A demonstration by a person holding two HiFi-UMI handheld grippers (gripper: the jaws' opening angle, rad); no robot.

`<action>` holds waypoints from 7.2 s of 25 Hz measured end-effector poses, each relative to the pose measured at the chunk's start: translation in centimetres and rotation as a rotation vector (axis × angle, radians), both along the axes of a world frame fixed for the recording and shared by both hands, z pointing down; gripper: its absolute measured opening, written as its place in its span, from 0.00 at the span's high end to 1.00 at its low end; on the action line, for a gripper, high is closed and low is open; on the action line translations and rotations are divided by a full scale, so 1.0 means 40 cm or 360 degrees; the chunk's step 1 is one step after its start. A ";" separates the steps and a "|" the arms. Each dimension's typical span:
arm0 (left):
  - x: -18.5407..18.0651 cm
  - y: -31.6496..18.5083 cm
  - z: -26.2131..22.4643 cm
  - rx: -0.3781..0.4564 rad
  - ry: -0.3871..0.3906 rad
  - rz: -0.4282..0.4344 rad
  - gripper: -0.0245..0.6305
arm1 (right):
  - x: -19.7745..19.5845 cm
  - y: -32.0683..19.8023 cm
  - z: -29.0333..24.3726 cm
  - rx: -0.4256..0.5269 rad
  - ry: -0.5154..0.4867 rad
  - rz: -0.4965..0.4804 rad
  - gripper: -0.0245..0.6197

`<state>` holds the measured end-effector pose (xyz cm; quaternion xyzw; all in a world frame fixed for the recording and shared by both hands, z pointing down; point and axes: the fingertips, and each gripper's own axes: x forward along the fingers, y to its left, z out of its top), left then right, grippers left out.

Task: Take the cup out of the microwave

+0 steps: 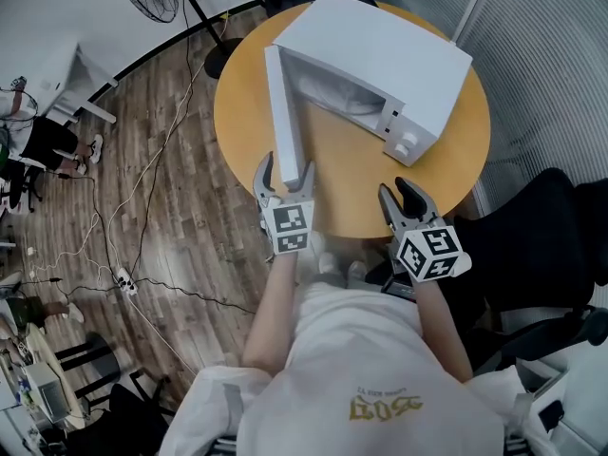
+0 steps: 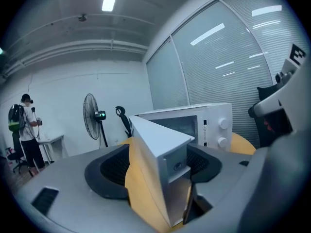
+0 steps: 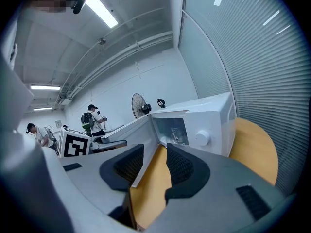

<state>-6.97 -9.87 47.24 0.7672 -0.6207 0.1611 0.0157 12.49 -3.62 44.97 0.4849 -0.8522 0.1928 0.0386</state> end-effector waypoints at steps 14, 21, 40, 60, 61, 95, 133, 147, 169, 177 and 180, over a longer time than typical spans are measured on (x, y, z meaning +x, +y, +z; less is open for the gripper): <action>-0.108 -0.013 0.031 -0.0098 0.0173 -0.0095 0.56 | -0.024 -0.044 0.019 -0.0012 0.0002 0.0053 0.74; -0.171 -0.031 0.043 -0.0074 0.0290 -0.0070 0.69 | -0.111 -0.082 0.031 0.0008 0.0073 -0.0004 0.74; -0.306 -0.046 0.033 0.0005 0.0337 0.0078 0.71 | -0.224 -0.164 -0.014 0.0130 0.0076 0.0021 0.80; -0.338 -0.058 0.037 -0.0020 0.0357 0.0104 0.71 | -0.222 -0.308 0.093 0.0013 0.0175 -0.0030 0.78; -0.341 -0.058 0.038 -0.0023 0.0359 0.0102 0.71 | -0.222 -0.317 0.101 0.0004 0.0178 -0.0030 0.78; -0.377 -0.058 0.029 -0.0078 0.0378 0.0148 0.71 | -0.190 -0.614 0.280 -0.0161 0.0203 0.0161 0.73; -0.379 -0.063 0.030 -0.0095 0.0373 0.0165 0.71 | -0.271 -0.720 0.310 -0.0113 0.0241 -0.0054 0.90; -0.382 -0.063 0.032 -0.0088 0.0371 0.0176 0.71 | -0.284 -0.702 0.286 -0.0076 0.0175 -0.0081 0.91; -0.388 -0.066 0.033 -0.0073 0.0377 0.0180 0.71 | -0.318 -0.620 0.223 -0.0007 0.0019 -0.0196 0.93; -0.390 -0.066 0.033 -0.0071 0.0377 0.0178 0.71 | -0.332 -0.576 0.215 -0.0004 0.0021 -0.0265 0.93; -0.390 -0.067 0.032 -0.0069 0.0379 0.0176 0.71 | -0.339 -0.556 0.212 0.0002 0.0020 -0.0295 0.93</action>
